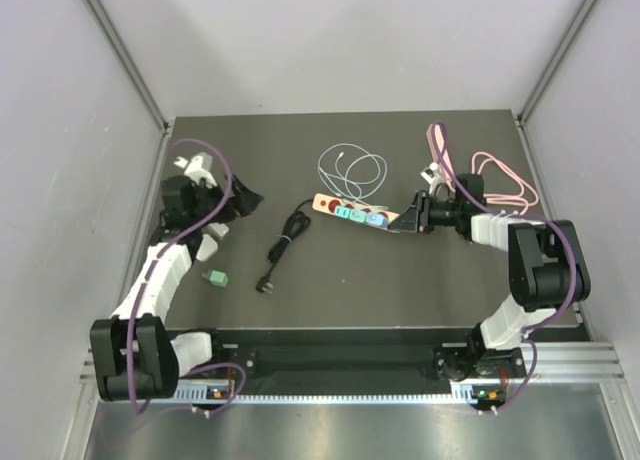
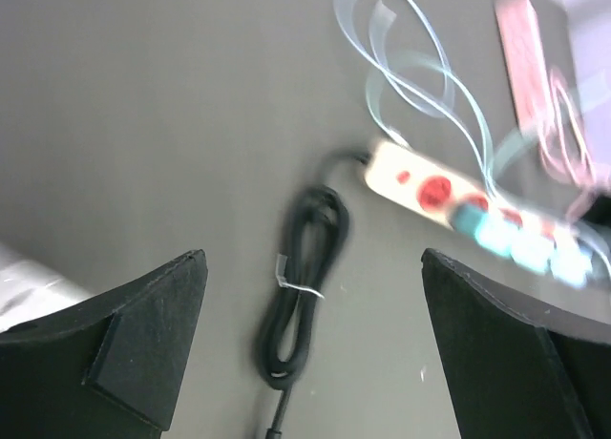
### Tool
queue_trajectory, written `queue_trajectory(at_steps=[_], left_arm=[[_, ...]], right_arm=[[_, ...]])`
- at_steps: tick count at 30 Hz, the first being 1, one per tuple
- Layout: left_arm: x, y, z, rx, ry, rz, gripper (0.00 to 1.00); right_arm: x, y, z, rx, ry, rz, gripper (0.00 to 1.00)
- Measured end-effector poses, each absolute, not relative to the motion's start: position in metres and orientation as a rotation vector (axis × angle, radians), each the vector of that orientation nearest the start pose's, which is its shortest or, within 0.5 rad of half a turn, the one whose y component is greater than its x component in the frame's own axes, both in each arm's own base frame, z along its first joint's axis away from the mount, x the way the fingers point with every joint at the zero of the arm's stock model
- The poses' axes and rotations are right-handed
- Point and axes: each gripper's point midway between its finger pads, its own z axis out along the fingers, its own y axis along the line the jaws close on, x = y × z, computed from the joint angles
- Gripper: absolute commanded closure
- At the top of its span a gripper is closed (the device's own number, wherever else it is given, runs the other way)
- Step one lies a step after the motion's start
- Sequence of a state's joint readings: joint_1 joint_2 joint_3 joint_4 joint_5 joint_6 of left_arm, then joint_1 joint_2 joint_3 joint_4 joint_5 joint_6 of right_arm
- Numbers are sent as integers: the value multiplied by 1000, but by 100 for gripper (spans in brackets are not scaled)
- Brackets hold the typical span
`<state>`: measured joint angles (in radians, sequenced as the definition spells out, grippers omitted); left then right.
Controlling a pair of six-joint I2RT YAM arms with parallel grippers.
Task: Pull the plug off the socket
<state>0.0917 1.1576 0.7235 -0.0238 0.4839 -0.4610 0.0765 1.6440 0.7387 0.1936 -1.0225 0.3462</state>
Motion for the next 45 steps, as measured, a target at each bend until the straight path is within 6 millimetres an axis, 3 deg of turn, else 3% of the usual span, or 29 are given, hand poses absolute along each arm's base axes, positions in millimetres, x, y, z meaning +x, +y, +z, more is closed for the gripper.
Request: queue_trajectory(at_steps=[6,11,16,20,28,34,41,44,45], left_arm=[[330,-149,178,248,2036,-786,1],[316,-187,179,609,1941,-758,1],[304,-214,162,941,1831,-718,1],[304,-229,149,1112,1760,-697,1],[314,-259,156,1376,1527,-618,1],[323,-277,146,1501,1442,-556,2],[334,-288,131,1582,1418,-481,14],[338,-291,131,1598,1407,-459,26],[339,-291,130,1603,1407,-448,34]], right_arm=[[315,182,91,-276,2193,1387,100],[314,182,92,-289,2187,1392,100],[313,182,92,-297,2184,1395,100],[312,183,92,-303,2183,1399,100],[310,187,93,-319,2181,1411,100],[307,191,94,-335,2182,1427,100],[304,193,94,-343,2185,1440,100],[305,193,96,-345,2183,1442,100],[306,193,97,-347,2181,1443,100]])
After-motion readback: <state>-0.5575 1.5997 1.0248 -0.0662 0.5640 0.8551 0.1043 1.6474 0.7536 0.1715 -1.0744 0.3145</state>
